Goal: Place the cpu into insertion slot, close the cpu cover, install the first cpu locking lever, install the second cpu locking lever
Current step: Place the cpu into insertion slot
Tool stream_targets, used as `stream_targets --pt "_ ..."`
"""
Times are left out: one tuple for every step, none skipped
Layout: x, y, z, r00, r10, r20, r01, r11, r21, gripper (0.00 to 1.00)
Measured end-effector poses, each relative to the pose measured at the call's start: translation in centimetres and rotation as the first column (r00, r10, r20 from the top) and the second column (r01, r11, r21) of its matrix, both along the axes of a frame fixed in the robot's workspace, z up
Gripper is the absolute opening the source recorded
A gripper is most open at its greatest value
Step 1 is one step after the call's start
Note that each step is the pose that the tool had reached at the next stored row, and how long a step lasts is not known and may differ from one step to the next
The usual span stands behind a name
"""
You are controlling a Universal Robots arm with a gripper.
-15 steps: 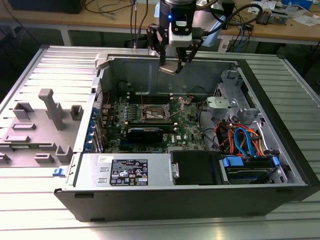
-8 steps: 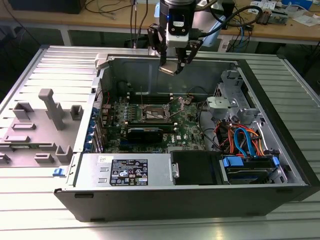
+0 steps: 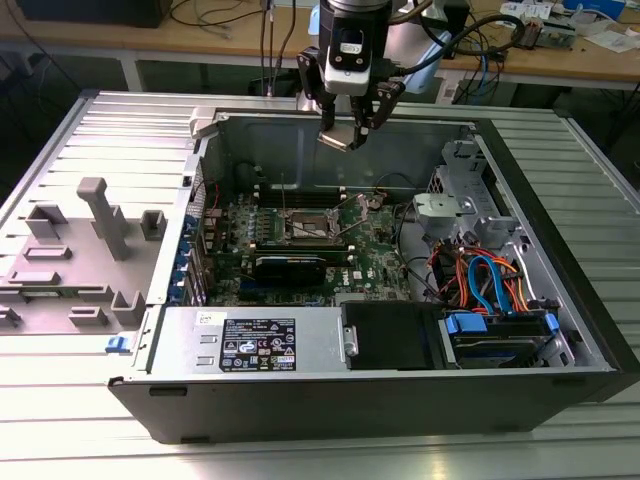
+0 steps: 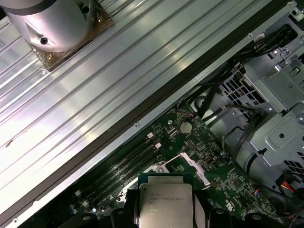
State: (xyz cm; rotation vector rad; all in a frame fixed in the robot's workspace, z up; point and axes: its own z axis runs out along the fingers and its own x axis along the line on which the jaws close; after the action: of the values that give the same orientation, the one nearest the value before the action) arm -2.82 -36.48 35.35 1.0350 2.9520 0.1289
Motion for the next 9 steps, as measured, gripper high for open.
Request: stream_targets --pt "0.0 0.0 0.0 1.0 0.0 0.0 0.0 1.0 0.0 0.54" --pt "0.0 0.0 0.0 1.0 0.0 0.0 0.0 1.0 0.0 0.54" --pt "0.0 0.0 0.0 1.0 0.0 0.0 0.0 1.0 0.0 0.54" --pt "0.0 0.0 0.0 1.0 0.0 0.0 0.0 1.0 0.0 0.54" --pt "0.0 0.0 0.0 1.0 0.0 0.0 0.0 1.0 0.0 0.54" --pt "0.0 0.0 0.0 1.0 0.0 0.0 0.0 1.0 0.0 0.54" --pt "0.0 0.0 0.0 1.0 0.0 0.0 0.0 1.0 0.0 0.54" --pt "0.0 0.0 0.0 1.0 0.0 0.0 0.0 1.0 0.0 0.54" --pt "0.0 0.0 0.0 1.0 0.0 0.0 0.0 1.0 0.0 0.54"
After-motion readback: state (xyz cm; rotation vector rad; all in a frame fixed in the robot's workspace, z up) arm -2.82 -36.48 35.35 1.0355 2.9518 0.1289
